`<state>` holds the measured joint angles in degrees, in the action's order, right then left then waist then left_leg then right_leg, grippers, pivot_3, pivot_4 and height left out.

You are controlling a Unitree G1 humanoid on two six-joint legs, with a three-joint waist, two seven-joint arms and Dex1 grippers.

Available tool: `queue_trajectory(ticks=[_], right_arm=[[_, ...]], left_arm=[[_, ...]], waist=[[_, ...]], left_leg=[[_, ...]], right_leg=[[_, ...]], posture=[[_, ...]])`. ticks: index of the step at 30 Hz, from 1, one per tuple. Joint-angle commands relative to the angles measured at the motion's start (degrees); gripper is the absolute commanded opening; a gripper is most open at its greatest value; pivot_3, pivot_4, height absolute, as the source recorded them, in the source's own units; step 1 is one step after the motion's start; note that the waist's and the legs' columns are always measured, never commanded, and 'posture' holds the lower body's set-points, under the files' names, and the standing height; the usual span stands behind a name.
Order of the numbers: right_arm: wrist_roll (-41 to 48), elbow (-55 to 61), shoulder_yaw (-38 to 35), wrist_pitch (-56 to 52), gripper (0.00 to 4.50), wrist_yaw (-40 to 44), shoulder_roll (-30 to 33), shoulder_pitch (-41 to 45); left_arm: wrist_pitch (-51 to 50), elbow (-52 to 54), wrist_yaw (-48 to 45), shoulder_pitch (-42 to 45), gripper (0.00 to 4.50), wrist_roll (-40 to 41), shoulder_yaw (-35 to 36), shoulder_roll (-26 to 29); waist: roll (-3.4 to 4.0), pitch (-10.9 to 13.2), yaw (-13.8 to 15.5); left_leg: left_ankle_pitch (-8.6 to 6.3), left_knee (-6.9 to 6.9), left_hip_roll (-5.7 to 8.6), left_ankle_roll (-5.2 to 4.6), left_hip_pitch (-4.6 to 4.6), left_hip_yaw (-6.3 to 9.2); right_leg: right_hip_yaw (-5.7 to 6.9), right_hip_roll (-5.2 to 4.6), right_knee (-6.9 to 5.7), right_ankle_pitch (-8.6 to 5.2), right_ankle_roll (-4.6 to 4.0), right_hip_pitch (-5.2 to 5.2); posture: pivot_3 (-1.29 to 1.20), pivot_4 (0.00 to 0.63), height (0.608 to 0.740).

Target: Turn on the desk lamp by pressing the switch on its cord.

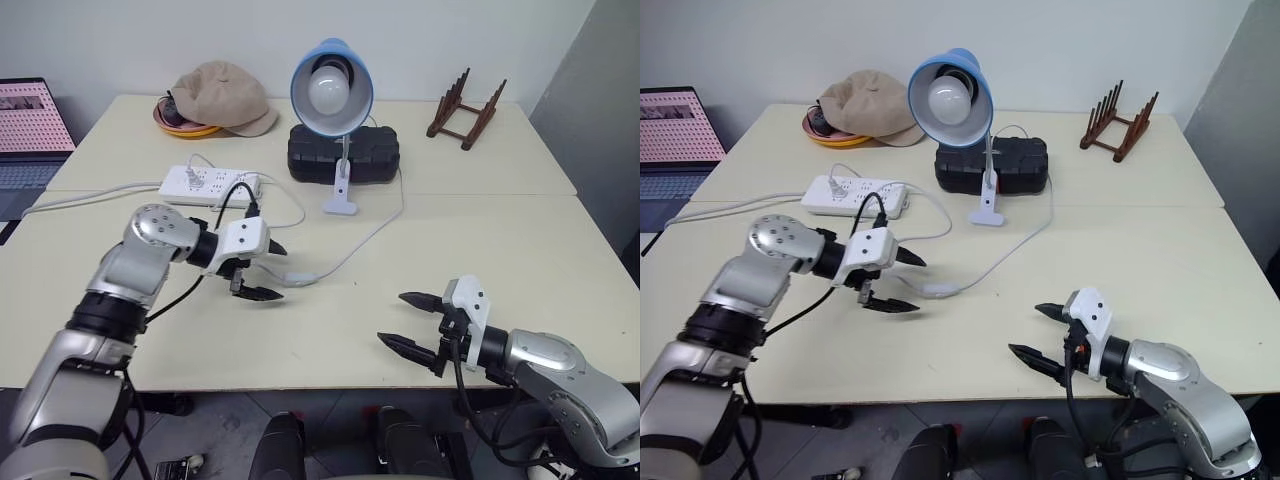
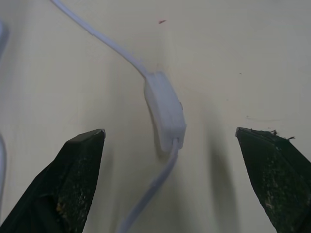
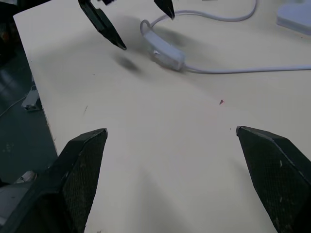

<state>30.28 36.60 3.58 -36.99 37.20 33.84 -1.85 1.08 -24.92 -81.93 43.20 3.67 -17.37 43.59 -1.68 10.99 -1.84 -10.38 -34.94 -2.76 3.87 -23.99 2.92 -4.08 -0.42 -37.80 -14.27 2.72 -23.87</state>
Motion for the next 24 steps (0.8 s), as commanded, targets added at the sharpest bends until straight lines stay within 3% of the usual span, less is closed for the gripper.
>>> queue_trajectory(ticks=[1,3,7,15,18,24], right_arm=[[-0.6,3.2,0.7,0.0,4.45,-1.3,0.0,-0.5],[-0.5,3.8,1.1,-0.2,4.45,-1.8,-0.1,-0.8],[-0.2,4.3,0.4,-0.7,4.50,-2.6,-0.1,-1.1],[0.0,4.0,-0.6,-0.9,4.50,-2.7,0.5,-1.3],[0.2,3.5,-1.5,-1.0,4.50,-2.4,0.9,-0.9],[0.1,3.3,-1.7,-1.1,4.50,-2.7,1.0,-1.0]], left_arm=[[4.5,-3.9,-0.8,2.4,4.50,-1.4,0.1,-1.4],[5.7,-5.3,-1.4,2.8,4.50,-1.8,-0.1,-2.2],[8.0,-8.1,-2.0,3.8,3.80,-2.6,0.1,-3.1],[9.8,-9.4,-3.0,4.3,2.20,-3.6,-0.2,-3.8],[10.4,-9.9,-3.0,4.3,1.36,-4.1,-0.3,-4.1],[10.1,-10.6,-1.8,4.0,0.40,-5.0,-0.4,-5.5]], waist=[[0.00,0.0,0.0],[0.00,0.0,-0.1],[0.00,0.0,-0.1],[0.00,0.0,0.0],[0.00,0.0,0.0],[0.00,0.0,0.0]], left_leg=[[0.00,0.00,0.00,0.00,0.00,0.00],[0.00,0.00,0.00,0.00,0.00,0.00],[0.00,-0.01,0.00,0.00,0.00,0.00],[0.00,-0.04,0.00,0.00,0.02,0.01],[0.00,-0.05,0.00,0.00,0.01,0.01],[0.01,-0.06,0.00,-0.01,0.02,0.01]], right_leg=[[0.00,0.00,-0.01,0.00,0.00,0.00],[0.00,0.00,-0.02,0.00,0.00,-0.02],[-0.01,0.00,-0.07,0.00,0.00,-0.03],[-0.01,0.01,-0.15,0.00,0.00,-0.03],[-0.01,0.00,-0.16,0.00,0.00,-0.02],[0.00,0.01,-0.18,0.00,0.00,-0.01]], posture=[[0.00,0.150,0.740],[0.00,0.150,0.740],[0.00,0.150,0.740],[0.00,0.150,0.740],[0.00,0.150,0.740],[0.00,0.150,0.740]])
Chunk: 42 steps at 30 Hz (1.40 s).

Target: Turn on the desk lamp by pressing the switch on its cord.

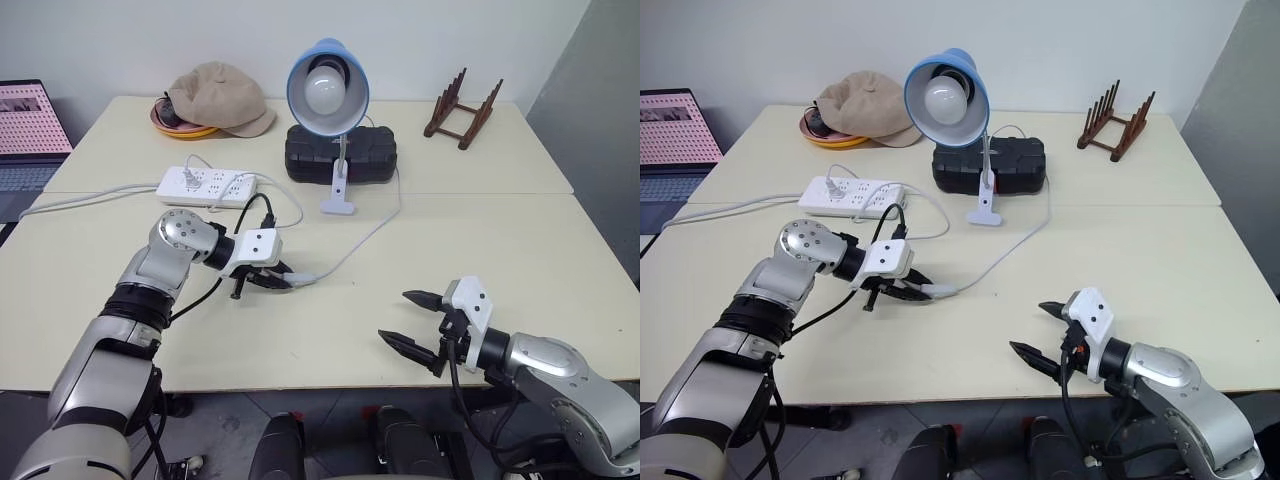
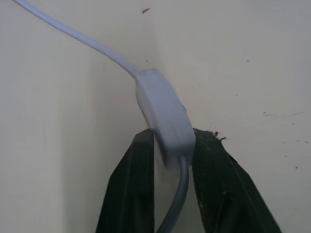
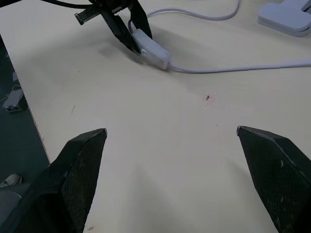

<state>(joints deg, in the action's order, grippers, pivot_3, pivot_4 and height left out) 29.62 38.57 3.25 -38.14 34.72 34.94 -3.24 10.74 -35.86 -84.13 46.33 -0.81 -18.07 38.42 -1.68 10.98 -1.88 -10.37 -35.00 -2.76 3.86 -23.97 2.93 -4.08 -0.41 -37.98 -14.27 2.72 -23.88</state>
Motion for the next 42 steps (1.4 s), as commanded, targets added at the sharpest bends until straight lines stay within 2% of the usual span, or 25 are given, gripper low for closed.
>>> queue_trajectory(ticks=[1,3,5,9,12,13,17,20,25,29,42], right_arm=[[1.0,1.3,-1.4,-0.1,4.50,-0.5,-0.4,0.3],[2.6,1.1,-2.2,-0.8,4.50,-1.1,-1.5,0.4],[6.0,0.9,-3.9,-2.0,4.50,-2.4,-3.8,0.3],[16.2,0.8,-8.7,-6.1,4.50,-7.4,-10.0,1.7],[35.4,-1.2,-10.7,-9.0,4.50,-14.7,-18.2,0.0],[39.4,-1.6,-10.8,-9.5,4.50,-16.5,-19.8,0.0],[51.1,-4.8,-11.4,-7.9,4.50,-23.6,-24.0,3.1],[56.9,-6.8,-11.9,-6.7,4.50,-26.7,-24.9,5.8],[61.7,-7.8,-11.5,-6.3,4.50,-29.1,-22.9,9.1],[61.5,-8.2,-10.2,-6.1,4.50,-29.5,-21.6,11.1],[61.6,-8.9,-9.3,-5.6,4.50,-28.8,-19.5,12.7]], left_arm=[[0.3,0.5,0.3,0.5,0.40,-0.7,0.3,-0.2],[-2.1,0.8,0.2,0.2,0.40,-0.3,0.6,-0.1],[-8.7,2.0,-0.4,0.2,0.40,1.8,1.8,-0.6],[-34.6,7.9,-0.1,1.5,0.40,10.6,5.8,-3.1],[-67.7,19.6,5.8,0.3,0.40,26.4,14.6,-7.1],[-74.0,23.3,8.0,-0.7,0.40,29.8,16.9,-8.4],[-88.8,30.9,18.5,-2.1,0.40,37.4,26.0,-15.4],[-94.7,34.4,25.5,-2.9,0.40,40.1,31.0,-21.0],[-101.6,38.5,33.1,-3.5,0.40,45.6,36.7,-26.9],[-103.2,41.5,37.0,-5.2,0.40,52.6,36.9,-27.2],[-103.2,37.9,46.8,-4.1,0.40,59.7,37.8,-28.5]], waist=[[0.00,0.0,0.0],[0.00,0.0,0.0],[-0.01,0.0,0.0],[-0.01,0.0,-0.2],[-0.02,0.0,-0.2],[-0.01,0.0,-0.2],[-0.01,0.0,-0.8],[-0.01,0.0,-1.3],[0.00,0.0,-1.4],[0.00,0.0,-1.4],[0.00,0.0,-1.3]], left_leg=[[0.00,0.00,0.00,0.00,0.00,0.00],[0.00,0.00,0.00,0.00,0.00,0.00],[0.00,-0.01,0.00,0.00,0.03,0.01],[0.00,-0.05,0.00,0.00,0.03,0.07],[0.00,-0.07,0.00,-0.01,-0.01,0.13],[0.00,-0.07,-0.03,0.00,-0.02,0.20],[0.00,-0.05,-0.03,-0.01,0.02,0.20],[0.01,-0.07,-0.02,-0.01,0.11,0.24],[0.03,-0.07,-0.01,-0.05,0.18,0.26],[0.03,-0.06,0.01,-0.04,0.14,0.21],[0.03,-0.05,0.04,-0.04,0.14,0.23]], right_leg=[[0.00,0.00,0.00,0.00,0.00,0.00],[0.00,0.00,0.00,0.00,0.00,0.01],[0.00,0.00,0.00,0.00,0.00,0.03],[0.02,0.02,-0.08,0.00,0.00,0.05],[0.06,0.02,-0.10,0.00,0.01,0.07],[0.13,0.02,-0.09,0.00,0.01,0.09],[0.11,0.01,-0.08,0.13,0.27,0.11],[0.12,0.03,-0.13,0.15,0.29,0.13],[0.11,0.06,-0.14,0.18,0.31,0.19],[0.07,0.04,-0.06,0.20,0.35,0.19],[0.08,0.03,-0.02,0.18,0.31,0.19]], posture=[[0.00,0.150,0.740],[0.00,0.150,0.740],[0.00,0.150,0.740],[0.00,0.150,0.740],[0.00,0.150,0.740],[0.00,0.150,0.740],[0.00,0.150,0.740],[0.00,0.150,0.740],[0.00,0.150,0.740],[0.00,0.150,0.740],[0.00,0.150,0.740]])
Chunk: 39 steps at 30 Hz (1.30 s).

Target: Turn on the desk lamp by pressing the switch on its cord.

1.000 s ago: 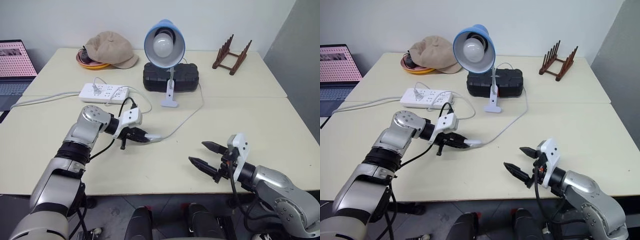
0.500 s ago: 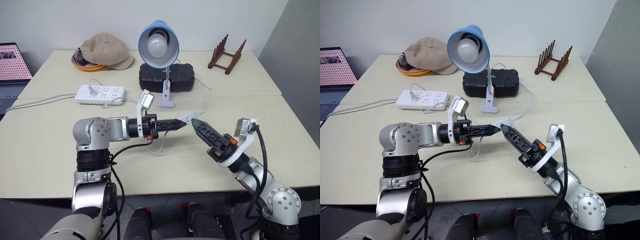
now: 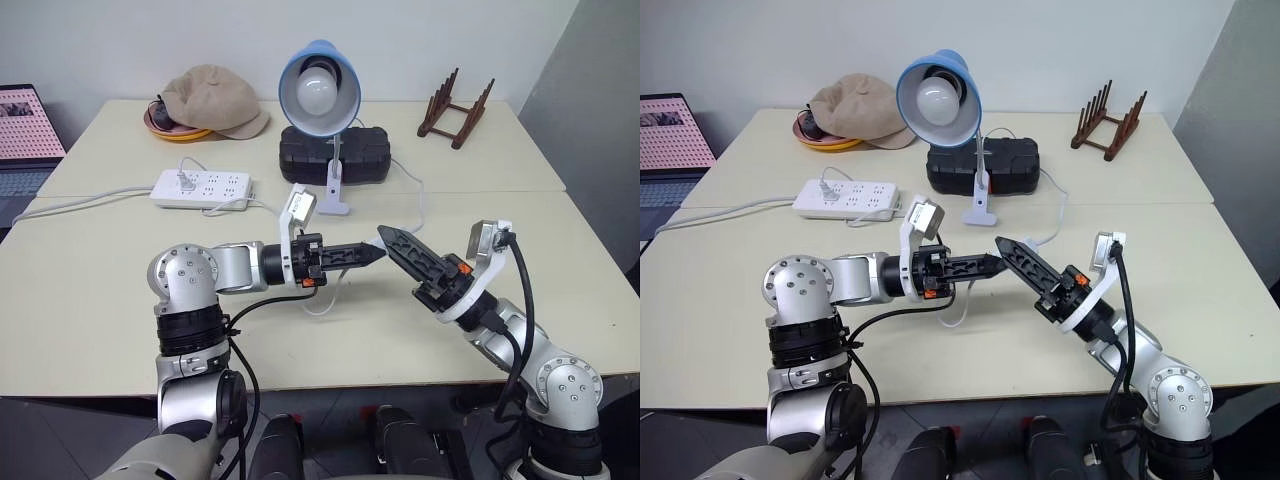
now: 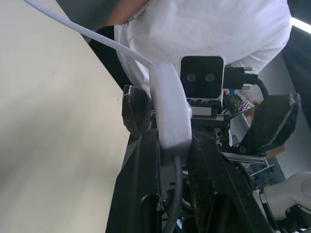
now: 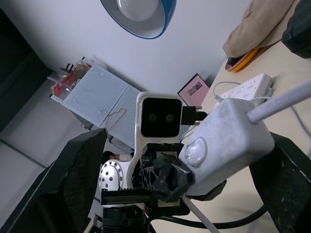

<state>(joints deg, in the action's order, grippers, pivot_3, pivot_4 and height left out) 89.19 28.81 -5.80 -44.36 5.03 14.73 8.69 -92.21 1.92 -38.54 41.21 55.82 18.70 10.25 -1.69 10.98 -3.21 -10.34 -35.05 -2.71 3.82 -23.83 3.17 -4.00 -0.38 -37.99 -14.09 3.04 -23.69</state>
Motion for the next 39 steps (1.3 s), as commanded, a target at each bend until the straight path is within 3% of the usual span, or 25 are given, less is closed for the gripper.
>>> queue_trajectory(ticks=[1,3,6,21,33,39], right_arm=[[2.0,0.9,-0.2,0.6,4.50,0.9,0.9,0.7],[2.1,0.8,-0.1,0.7,4.50,1.2,1.1,0.5],[2.2,0.6,-0.2,0.8,4.08,1.5,1.3,0.0],[4.5,0.9,-0.9,1.8,0.81,1.6,2.4,-1.9],[4.8,0.7,-0.8,2.0,0.74,1.8,3.7,-1.4],[5.6,-0.1,-1.9,0.5,0.74,3.7,7.1,-0.7]], left_arm=[[-0.3,0.2,1.6,0.9,0.40,3.4,1.0,-0.3],[-0.3,0.2,2.4,0.8,0.40,4.0,1.2,-0.4],[-0.3,0.4,3.0,0.4,0.40,4.8,1.1,-0.2],[-0.1,-0.3,3.4,-0.1,0.40,7.4,0.8,1.6],[0.2,-0.5,3.5,-0.4,0.40,8.1,-0.1,2.0],[-0.3,-0.7,0.5,-0.6,0.40,9.7,-2.2,5.2]], waist=[[0.00,0.0,0.0],[0.00,0.0,0.0],[0.00,0.0,0.0],[0.00,0.0,0.0],[0.00,0.0,0.0],[0.00,0.0,0.0]], left_leg=[[0.00,0.00,0.00,0.00,0.00,0.00],[0.00,0.00,0.00,0.00,-0.02,0.00],[0.00,0.00,0.00,0.00,-0.03,0.00],[0.00,0.01,0.00,0.00,-0.03,-0.01],[0.00,0.01,0.00,0.00,-0.05,-0.01],[0.00,0.01,0.00,0.00,-0.05,-0.01]], right_leg=[[0.00,0.00,0.00,0.00,0.00,0.00],[-0.01,0.00,0.02,0.00,0.01,0.00],[0.00,0.00,0.03,0.00,0.01,0.00],[-0.01,0.00,0.04,-0.06,-0.10,-0.01],[-0.01,0.00,0.07,-0.13,-0.23,-0.02],[-0.01,0.00,0.09,-0.14,-0.24,-0.02]], posture=[[0.00,0.150,0.740],[0.00,0.150,0.740],[0.00,0.150,0.740],[0.00,0.150,0.740],[0.00,0.150,0.740],[0.00,0.150,0.740]])
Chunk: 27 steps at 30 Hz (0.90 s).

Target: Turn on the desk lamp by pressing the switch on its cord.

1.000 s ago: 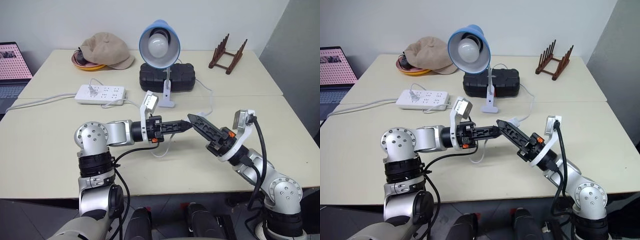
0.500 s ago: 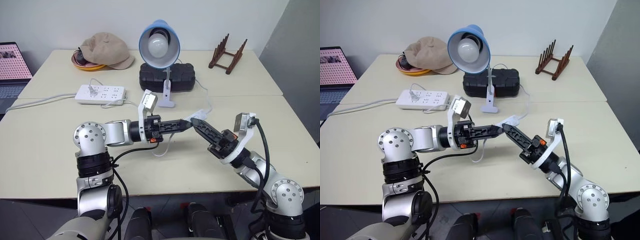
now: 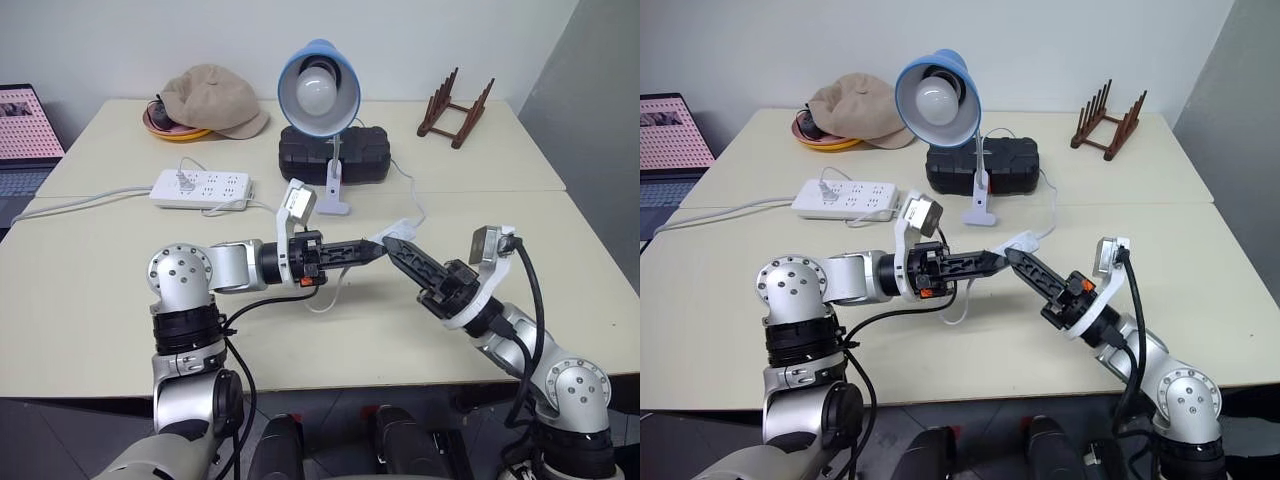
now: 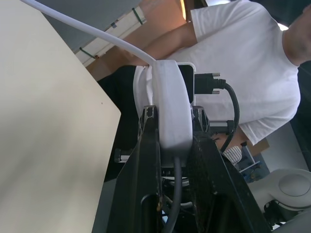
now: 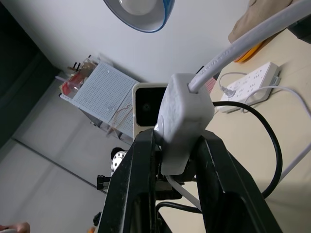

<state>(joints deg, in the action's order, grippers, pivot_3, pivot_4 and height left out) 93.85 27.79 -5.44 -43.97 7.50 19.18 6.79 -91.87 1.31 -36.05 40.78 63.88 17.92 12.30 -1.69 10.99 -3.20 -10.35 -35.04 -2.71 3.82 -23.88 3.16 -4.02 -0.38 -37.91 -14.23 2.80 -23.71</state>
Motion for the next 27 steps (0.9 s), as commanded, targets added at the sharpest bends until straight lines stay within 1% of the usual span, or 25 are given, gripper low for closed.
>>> queue_trajectory(ticks=[1,8,14,22,27], right_arm=[[1.4,0.8,-2.4,-0.7,0.74,1.9,3.7,1.4],[4.4,-1.9,-3.0,-6.5,0.66,8.0,11.9,3.6],[5.4,-4.7,-3.2,-9.2,0.54,11.6,15.9,5.8],[5.6,-5.4,-3.8,-11.2,0.45,13.9,18.8,6.2],[8.2,-5.5,-5.0,-12.2,0.45,14.0,21.3,5.7]], left_arm=[[-0.6,-0.1,-3.0,-0.2,0.40,1.9,-2.4,4.3],[0.3,0.3,-10.9,0.5,0.40,2.0,-9.3,11.1],[4.2,-0.1,-17.0,0.9,0.40,0.4,-14.8,15.9],[8.0,-0.2,-21.6,0.9,0.40,-1.1,-19.2,18.8],[10.0,-0.9,-23.7,1.3,0.40,-2.1,-21.1,20.0]], waist=[[0.00,0.0,0.0],[-0.01,0.0,0.0],[-0.01,0.0,0.0],[-0.01,0.0,0.1],[-0.01,0.0,0.1]], left_leg=[[0.00,0.00,0.00,0.00,0.00,0.00],[0.00,0.06,0.00,0.00,-0.03,-0.02],[0.00,0.12,0.00,0.00,-0.04,-0.04],[-0.01,0.13,0.00,0.00,-0.12,-0.06],[-0.01,0.13,0.00,0.00,-0.14,-0.06]], right_leg=[[0.00,0.00,0.00,0.00,0.00,0.00],[-0.01,-0.01,0.07,-0.02,-0.03,-0.03],[-0.02,-0.01,0.11,-0.03,-0.05,-0.07],[-0.02,-0.01,0.16,-0.04,-0.05,-0.12],[-0.02,-0.02,0.16,-0.04,-0.05,-0.15]], posture=[[0.00,0.150,0.740],[0.00,0.150,0.740],[0.00,0.150,0.740],[0.00,0.150,0.740],[0.00,0.150,0.740]])
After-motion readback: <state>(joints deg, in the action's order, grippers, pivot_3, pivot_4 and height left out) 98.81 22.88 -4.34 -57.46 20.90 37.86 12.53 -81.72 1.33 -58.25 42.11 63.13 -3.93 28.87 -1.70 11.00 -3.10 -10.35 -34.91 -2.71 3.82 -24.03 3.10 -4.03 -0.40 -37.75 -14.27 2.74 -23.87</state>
